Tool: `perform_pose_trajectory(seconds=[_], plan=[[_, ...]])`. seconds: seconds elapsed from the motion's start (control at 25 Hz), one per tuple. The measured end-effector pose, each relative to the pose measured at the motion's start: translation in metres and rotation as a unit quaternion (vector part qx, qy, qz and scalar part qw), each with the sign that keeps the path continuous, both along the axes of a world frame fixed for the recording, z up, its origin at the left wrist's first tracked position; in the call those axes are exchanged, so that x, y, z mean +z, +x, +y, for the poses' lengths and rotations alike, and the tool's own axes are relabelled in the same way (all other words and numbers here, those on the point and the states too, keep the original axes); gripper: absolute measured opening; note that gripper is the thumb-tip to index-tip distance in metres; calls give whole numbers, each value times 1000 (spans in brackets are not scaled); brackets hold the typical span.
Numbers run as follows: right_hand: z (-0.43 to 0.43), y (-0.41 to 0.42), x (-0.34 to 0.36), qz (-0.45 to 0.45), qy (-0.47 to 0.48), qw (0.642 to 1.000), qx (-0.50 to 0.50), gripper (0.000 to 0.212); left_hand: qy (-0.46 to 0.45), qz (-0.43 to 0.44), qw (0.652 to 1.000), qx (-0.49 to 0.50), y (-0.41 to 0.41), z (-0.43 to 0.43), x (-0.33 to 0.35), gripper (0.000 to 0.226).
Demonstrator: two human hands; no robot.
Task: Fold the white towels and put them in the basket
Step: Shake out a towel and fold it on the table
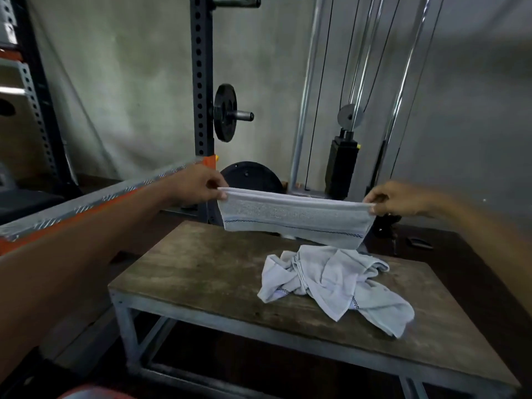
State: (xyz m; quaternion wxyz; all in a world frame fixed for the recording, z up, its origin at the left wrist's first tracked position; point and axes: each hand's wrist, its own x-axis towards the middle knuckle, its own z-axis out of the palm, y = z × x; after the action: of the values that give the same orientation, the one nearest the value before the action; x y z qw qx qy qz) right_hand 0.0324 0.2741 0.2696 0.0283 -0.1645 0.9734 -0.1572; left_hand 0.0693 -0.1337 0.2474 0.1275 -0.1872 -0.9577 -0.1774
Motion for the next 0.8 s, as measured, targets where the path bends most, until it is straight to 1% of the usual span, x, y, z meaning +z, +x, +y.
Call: perform_pose_trajectory(seconds=[0.08, 0.12, 0.2, 0.28, 0.36, 0.44, 0.48, 0.52, 0.6, 0.64, 0.68, 0.72, 0.8], plan=[[0, -5, -16, -65, 11, 998, 5, 11, 43, -74, 996, -5, -3, -10, -19, 3], [0, -8, -25, -100, 1, 995, 2, 12, 57, -120, 991, -9, -6, -14, -30, 2], [-1, -14, -46, -158, -11, 987, 5, 11, 60, -194, 979, -20, -11, -16, -50, 2], [-3, -27, -70, -177, 1, 984, 10, 11, 64, -218, 974, -12, -25, -17, -73, 5], [-5, -39, -91, -171, 11, 985, 13, 9, 55, -197, 979, 0, -39, -17, -96, 9], [-4, -46, -110, -140, -10, 990, 4, 5, 27, -143, 989, 18, -52, -15, -115, 3], [-4, -45, -119, -108, -29, 994, -3, 2, 24, -107, 993, 30, -55, -12, -123, 4], [-6, -42, -129, -60, -53, 997, -15, 1, 34, -74, 996, 43, -55, -9, -131, 6], [-7, -31, -158, 57, -93, 993, -39, 5, 76, -28, 995, 63, -53, -3, -154, 4], [-6, -23, -178, 109, -96, 989, -40, 6, 92, -21, 993, 75, -50, 0, -171, 9], [-4, -15, -201, 136, -90, 986, -38, 7, 102, -29, 990, 88, -47, 1, -192, 13], [-1, -6, -226, 141, -84, 986, -34, 8, 103, -44, 989, 99, -43, 3, -214, 13], [7, 12, -277, 121, -66, 990, -26, 11, 62, -76, 990, 103, -29, 8, -258, 9]])
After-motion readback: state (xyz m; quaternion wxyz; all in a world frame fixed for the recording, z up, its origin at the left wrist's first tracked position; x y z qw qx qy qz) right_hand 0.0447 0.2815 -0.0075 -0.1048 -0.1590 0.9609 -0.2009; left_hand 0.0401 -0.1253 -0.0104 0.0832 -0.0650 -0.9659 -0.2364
